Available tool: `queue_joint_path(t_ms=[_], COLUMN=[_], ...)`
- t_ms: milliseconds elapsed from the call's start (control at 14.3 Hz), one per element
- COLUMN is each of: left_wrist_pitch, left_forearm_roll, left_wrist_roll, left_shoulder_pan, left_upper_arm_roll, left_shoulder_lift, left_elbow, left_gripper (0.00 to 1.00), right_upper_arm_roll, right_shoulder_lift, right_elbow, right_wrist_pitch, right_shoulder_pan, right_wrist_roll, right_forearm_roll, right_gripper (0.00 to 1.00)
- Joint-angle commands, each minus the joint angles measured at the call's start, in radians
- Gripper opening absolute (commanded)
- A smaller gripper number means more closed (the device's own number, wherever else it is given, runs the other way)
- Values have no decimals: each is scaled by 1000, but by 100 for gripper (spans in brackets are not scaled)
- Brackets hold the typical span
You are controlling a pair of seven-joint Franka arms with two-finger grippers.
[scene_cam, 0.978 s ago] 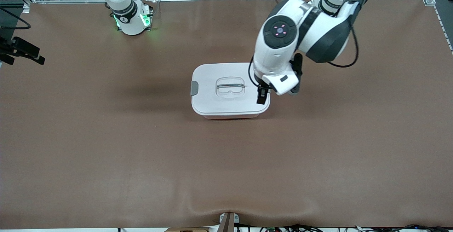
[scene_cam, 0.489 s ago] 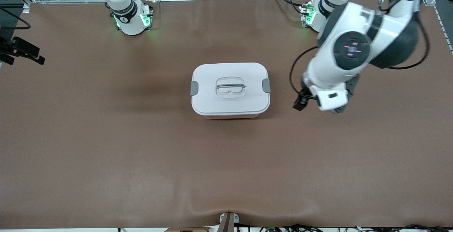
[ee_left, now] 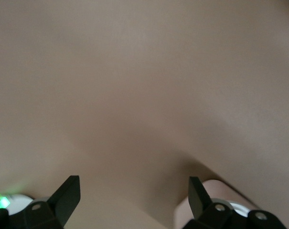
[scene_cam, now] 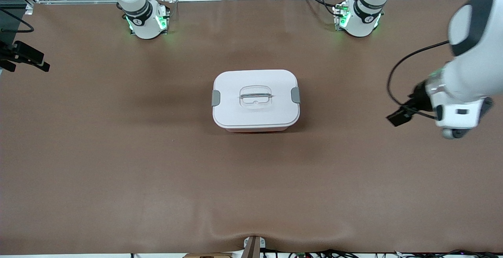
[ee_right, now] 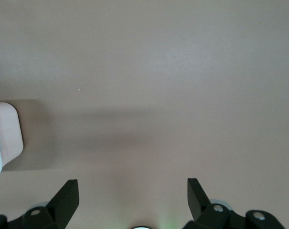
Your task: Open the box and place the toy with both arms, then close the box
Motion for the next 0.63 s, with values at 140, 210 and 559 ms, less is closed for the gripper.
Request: queue_joint_path(t_ms=[140, 210, 559], left_wrist_pitch=[-93, -132, -151], left_forearm_roll=[-4, -3, 57], left_wrist_roll=[481, 624, 671], left_shoulder_pan=[-2, 1, 7], left_upper_arm_roll=[124, 136, 109], left_shoulder_lift=[-120, -161, -367], left_elbow=[-34, -56, -198], left_gripper=[100, 100, 100], right_upper_arm_roll=[9, 9, 9], right_shoulder_lift=[-4, -4, -4], right_elbow=[1, 3, 3], right_wrist_pitch=[-7, -7, -7], right_shoulder_pan=[-13, -13, -14], right_wrist_roll=[-10, -12, -12], right_forearm_roll=[-12, -12, -12], right_gripper=[100, 100, 100])
